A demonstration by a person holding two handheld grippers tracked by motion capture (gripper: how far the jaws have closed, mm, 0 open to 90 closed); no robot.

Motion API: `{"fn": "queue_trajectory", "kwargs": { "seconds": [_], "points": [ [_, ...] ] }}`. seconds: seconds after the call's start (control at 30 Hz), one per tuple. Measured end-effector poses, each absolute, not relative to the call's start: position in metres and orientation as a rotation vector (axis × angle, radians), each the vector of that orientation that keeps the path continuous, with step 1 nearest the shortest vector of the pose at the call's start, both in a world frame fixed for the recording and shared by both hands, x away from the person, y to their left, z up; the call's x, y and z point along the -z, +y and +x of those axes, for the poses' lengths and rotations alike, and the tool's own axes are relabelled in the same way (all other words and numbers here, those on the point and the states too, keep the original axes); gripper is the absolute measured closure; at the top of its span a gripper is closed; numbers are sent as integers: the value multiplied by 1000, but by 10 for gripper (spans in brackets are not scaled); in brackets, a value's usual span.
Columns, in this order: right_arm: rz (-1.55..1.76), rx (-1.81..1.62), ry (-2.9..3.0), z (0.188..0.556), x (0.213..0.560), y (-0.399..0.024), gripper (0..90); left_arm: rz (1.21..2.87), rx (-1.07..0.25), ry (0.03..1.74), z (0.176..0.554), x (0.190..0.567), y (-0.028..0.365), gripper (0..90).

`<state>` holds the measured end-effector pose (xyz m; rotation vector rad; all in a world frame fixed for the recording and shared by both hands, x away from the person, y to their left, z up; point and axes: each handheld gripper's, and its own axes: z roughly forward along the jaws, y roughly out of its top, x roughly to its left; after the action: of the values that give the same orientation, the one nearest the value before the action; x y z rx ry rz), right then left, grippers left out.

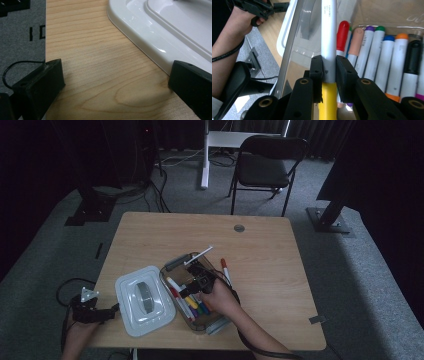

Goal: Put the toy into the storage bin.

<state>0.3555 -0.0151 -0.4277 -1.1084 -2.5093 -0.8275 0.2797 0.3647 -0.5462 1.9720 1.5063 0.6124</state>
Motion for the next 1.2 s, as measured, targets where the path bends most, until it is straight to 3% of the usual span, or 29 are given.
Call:
{"fn": "queue_trajectory", "kwargs": {
  "seconds": [0.67, 1.1, 1.2],
  "points": [
    [-1062, 645, -2534, 355, 456, 5, 755, 1969, -609, 1508, 280, 546, 364, 6],
    [-1060, 680, -2568, 355, 444, -11, 694, 1969, -609, 1508, 280, 546, 364, 6],
    [-1071, 761, -2567, 354, 425, -29, 688, 1970, -610, 1507, 280, 546, 365, 6]
  ]
}}
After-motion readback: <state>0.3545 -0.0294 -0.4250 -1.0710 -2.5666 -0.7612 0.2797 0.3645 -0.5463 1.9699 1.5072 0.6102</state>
